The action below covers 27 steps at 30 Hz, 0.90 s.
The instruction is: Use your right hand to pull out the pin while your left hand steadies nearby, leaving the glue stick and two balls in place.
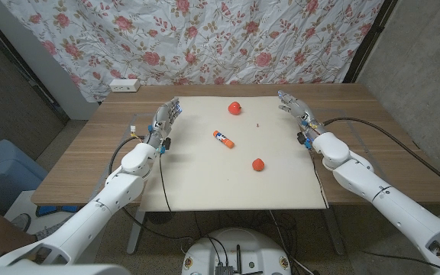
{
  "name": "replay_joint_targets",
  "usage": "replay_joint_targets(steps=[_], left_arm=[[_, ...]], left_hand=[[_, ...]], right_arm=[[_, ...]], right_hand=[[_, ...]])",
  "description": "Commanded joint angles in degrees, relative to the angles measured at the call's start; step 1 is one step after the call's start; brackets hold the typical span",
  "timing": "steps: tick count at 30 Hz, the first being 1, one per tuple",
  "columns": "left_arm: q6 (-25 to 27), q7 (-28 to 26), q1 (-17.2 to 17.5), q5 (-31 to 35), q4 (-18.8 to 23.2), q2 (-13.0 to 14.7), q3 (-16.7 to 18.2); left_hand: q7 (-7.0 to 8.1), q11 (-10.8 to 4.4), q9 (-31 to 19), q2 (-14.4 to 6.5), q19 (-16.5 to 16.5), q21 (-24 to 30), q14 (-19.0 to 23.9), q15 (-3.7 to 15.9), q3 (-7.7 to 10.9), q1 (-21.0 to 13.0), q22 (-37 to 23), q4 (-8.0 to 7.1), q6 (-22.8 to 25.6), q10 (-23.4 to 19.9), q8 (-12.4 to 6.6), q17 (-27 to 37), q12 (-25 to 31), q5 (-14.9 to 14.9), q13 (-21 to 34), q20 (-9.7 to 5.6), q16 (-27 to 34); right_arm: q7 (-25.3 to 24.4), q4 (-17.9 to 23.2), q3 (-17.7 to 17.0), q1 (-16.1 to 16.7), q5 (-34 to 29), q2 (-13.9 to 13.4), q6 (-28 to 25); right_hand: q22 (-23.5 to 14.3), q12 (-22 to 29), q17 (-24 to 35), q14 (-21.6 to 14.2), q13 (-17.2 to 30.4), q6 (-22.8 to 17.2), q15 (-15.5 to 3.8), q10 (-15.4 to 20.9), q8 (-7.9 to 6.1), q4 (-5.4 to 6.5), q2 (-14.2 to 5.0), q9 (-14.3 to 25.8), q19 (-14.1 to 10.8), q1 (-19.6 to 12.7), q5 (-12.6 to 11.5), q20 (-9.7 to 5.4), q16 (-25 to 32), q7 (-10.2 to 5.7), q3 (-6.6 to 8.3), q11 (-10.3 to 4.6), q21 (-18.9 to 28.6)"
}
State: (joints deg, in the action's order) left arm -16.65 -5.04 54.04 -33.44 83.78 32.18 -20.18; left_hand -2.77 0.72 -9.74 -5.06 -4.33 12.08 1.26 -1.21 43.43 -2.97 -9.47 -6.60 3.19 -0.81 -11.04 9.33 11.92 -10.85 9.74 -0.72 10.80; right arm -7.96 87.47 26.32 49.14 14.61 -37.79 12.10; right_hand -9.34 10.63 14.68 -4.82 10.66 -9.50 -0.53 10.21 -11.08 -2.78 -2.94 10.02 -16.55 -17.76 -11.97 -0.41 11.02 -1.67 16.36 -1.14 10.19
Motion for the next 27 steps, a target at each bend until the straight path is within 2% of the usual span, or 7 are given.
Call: replay_joint_targets(steps=[1, 6, 9, 19, 27], left_arm=[[0.2, -0.7, 0.5, 0.6, 1.3, 0.1, -0.1], [0.5, -1.0, 0.4, 1.5, 1.8, 0.4, -0.4], [0.9, -2.0, 0.8, 3.2, 3.5, 1.3, -0.7], [5.4, -7.4, 3.7, 11.5, 12.1, 6.0, -1.4], [9.8, -9.0, 4.3, 19.3, 18.2, 10.1, -2.5]], left_hand=[[0.02, 0.07, -0.3, -5.3, -0.5, -0.1, 0.5, 0.12, 0.43, -0.6, -0.3, 0.02, 0.7, -0.7, -0.08, 0.2, 0.1, 0.1, 0.2, 0.05, -0.1], [0.10, -0.02, -0.3, -5.3, -0.5, -0.1, 0.6, 0.20, 0.57, -0.7, -0.3, 0.14, 0.9, -0.9, -0.06, 0.2, 0.0, 0.1, 0.2, 0.04, -0.2], [0.12, -0.07, -0.3, -5.3, -0.7, -0.1, 0.7, 0.32, 0.70, -0.8, -0.3, 0.31, 1.2, -1.2, -0.12, 0.2, 0.0, 0.1, 0.2, 0.11, -0.2], [0.55, -0.51, -0.3, -5.7, -1.1, -0.3, 1.1, 0.61, 1.23, -1.5, -0.3, 1.06, 3.0, -2.4, -0.35, 0.2, 0.1, 0.3, 0.2, 0.00, -0.3], [0.91, -0.57, -0.3, -6.0, -1.3, -0.4, 1.4, 0.82, 1.52, -1.8, -0.3, 1.33, 4.0, -2.7, -0.44, 0.3, -0.1, 0.4, 0.2, -0.18, -0.3]], right_arm=[[0.6, 3.5, 1.5, -1.8, -6.7, -4.0, -5.0], [0.9, 3.5, 1.9, -2.7, -8.1, -4.3, -5.3], [0.9, 3.7, 2.3, -3.2, -9.5, -4.7, -5.5], [0.4, 3.6, 2.1, -3.1, -10.4, -4.5, -4.8], [0.4, 3.3, 1.9, -2.8, -10.3, -4.4, -3.9]], right_hand=[[-0.1, 0.1, -0.3, 0.4, 0.1, -0.2, 0.04, -0.5, 0.05, -1.42, 0.38, 0.1, 0.1, -1.5, 0.4, 0.02, 0.1, -0.05, 0.29, -0.09, 0.2], [-0.1, 0.1, -0.5, 0.6, 0.1, -0.3, 0.13, -0.6, -0.01, -2.27, 0.70, 0.2, 0.2, -2.3, 0.5, 0.17, 0.1, -0.35, 0.45, -0.13, 0.2], [-0.1, 0.1, -0.7, 0.6, 0.1, -0.3, 0.09, -0.7, 0.01, -2.60, 0.80, 0.2, 0.2, -2.6, 0.5, 0.18, 0.1, -0.50, 0.52, -0.27, 0.2], [-0.1, 0.2, -0.9, 0.5, 0.2, -0.5, -0.04, -0.5, -0.03, -3.27, 0.97, 0.2, 0.1, -3.2, 0.7, 0.08, 0.3, -0.70, 0.64, -0.33, 0.3], [-0.1, 0.3, -1.1, 0.3, 0.2, -0.8, -0.03, -0.4, -0.06, -3.66, 1.01, 0.2, 0.0, -3.6, 0.8, 0.08, 0.4, -0.73, 0.67, -0.39, 0.4]])
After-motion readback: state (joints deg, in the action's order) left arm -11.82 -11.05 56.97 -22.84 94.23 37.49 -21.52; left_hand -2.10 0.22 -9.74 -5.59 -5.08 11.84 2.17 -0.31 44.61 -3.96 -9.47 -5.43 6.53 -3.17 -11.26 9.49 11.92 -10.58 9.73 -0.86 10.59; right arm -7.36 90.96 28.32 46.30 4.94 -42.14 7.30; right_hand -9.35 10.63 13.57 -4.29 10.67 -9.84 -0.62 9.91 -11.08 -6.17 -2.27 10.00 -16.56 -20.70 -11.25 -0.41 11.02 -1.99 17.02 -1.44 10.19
